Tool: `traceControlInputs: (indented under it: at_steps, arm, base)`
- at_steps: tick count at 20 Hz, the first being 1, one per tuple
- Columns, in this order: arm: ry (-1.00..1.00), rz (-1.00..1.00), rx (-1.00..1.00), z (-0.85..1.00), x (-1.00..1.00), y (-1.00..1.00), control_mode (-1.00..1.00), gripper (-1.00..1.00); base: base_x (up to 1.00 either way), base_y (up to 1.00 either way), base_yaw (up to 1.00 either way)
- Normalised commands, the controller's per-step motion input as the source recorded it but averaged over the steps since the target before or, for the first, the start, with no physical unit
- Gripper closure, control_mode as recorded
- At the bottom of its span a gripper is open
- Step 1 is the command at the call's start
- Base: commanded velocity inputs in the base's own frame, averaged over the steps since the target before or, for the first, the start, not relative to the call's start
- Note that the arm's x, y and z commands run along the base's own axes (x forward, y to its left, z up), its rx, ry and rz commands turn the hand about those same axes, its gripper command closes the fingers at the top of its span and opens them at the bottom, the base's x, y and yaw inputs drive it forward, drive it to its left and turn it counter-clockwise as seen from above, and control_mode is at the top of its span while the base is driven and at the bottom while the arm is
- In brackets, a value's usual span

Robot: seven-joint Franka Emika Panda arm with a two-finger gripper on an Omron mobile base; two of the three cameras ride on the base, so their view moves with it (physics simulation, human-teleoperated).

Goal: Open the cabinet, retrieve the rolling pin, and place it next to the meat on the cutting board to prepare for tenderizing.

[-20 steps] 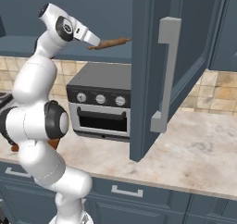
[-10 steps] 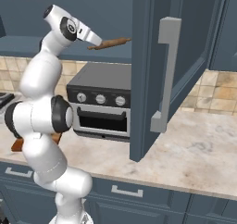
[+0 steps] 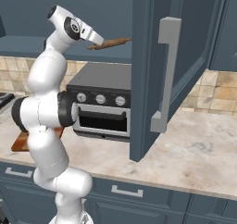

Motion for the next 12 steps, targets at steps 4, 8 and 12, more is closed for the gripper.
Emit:
traceControlInputs:
  at_steps: [4, 8, 12]
  arm:
    - [0.00, 0.00, 0.00, -0.03, 0.18, 0.00, -1.00, -1.00]
    - [0.00, -0.02, 0.00, -0.06, 0.10, 0.00, -1.00, -1.00]
    - [0.00, -0.04, 0.00, -0.08, 0.16, 0.00, -1.00, -1.00]
  base:
    - [0.00, 0.00, 0.00]
    - [0.00, 0.00, 0.00]
    - [0.00, 0.00, 0.00]
